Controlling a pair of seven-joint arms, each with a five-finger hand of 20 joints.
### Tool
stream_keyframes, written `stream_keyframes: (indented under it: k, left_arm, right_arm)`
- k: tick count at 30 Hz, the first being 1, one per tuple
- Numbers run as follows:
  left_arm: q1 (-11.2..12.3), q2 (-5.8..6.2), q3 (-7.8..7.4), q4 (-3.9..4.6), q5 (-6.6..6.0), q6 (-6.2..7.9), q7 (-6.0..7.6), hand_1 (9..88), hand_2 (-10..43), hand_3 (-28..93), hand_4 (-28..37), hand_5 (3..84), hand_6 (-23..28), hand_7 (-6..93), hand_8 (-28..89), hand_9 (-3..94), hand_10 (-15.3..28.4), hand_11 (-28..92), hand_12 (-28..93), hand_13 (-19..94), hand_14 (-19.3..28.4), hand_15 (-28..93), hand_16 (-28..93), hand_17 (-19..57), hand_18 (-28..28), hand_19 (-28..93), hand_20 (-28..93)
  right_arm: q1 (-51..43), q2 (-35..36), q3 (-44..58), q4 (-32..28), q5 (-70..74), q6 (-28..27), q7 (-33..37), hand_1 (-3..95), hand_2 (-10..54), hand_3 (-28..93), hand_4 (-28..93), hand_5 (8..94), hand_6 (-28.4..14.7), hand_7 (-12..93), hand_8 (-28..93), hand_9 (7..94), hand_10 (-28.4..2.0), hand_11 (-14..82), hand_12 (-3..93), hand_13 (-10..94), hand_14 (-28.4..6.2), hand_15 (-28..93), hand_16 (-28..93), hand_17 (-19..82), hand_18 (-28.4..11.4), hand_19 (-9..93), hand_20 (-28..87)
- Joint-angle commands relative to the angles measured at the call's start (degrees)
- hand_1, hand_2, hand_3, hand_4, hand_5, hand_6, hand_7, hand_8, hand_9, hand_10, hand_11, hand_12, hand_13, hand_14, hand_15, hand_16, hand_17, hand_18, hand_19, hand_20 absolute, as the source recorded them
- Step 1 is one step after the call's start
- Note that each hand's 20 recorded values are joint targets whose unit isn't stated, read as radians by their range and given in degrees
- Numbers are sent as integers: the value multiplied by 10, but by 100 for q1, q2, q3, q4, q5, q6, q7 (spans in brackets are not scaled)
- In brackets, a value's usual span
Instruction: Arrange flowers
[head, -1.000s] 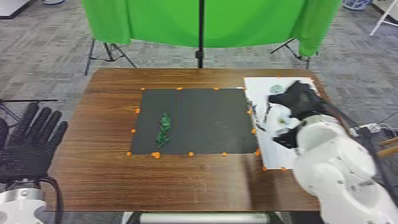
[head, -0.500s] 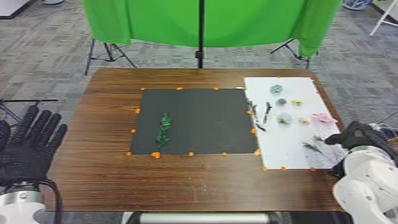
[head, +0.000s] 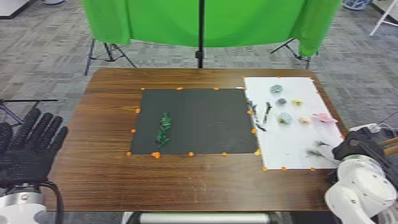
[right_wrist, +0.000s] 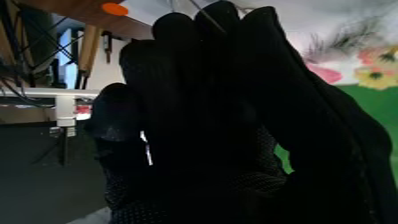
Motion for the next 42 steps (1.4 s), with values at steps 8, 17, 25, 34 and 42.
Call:
stream_keyframes:
  k: [8,17,25,34,42]
  left_arm:
    - [195,-76,15,-53,18,38,-27,225,128,729,-283,418,84,61,-85,360,132,132,91,295,121,141,-8,-50,123,266,122]
    - [128,-11,64,-48,35,81,-36,225,128,729,-283,418,84,61,-85,360,133,132,92,294,122,141,-8,-51,124,268,122]
    - [-87,109,232,1,57,126,-136,227,127,730,-283,419,86,59,-85,359,133,132,92,294,122,141,-8,-51,124,269,121]
    - [-388,289,395,85,99,178,-341,228,128,729,-283,419,87,57,-84,358,136,132,92,292,124,141,-7,-52,124,268,121]
    - [-524,423,485,127,101,210,-513,229,128,729,-283,421,89,57,-83,358,139,130,93,290,127,141,-5,-54,125,269,123]
  right_arm:
    - [538,38,-487,-1129,203,515,-256,564,-95,722,-229,823,-40,256,147,805,-159,168,469,661,-149,688,338,359,-259,915,402]
    - [1911,-687,-1937,-848,306,401,-614,563,-95,718,-208,818,-43,275,155,804,-162,183,478,662,-151,702,333,362,-261,924,400]
    - [2871,-1730,-3189,317,441,-163,-605,565,-95,710,-202,813,-46,278,160,801,-164,189,477,659,-153,707,330,364,-262,928,398]
    - [3038,-2301,-3706,1047,495,-620,-385,565,-95,702,-194,801,-45,293,159,791,-167,203,476,655,-158,721,311,359,-270,931,407]
    - [3041,-2685,-3870,1459,541,-960,-167,547,-95,689,-178,792,-44,304,176,773,-169,282,434,668,-153,739,301,376,-272,932,458]
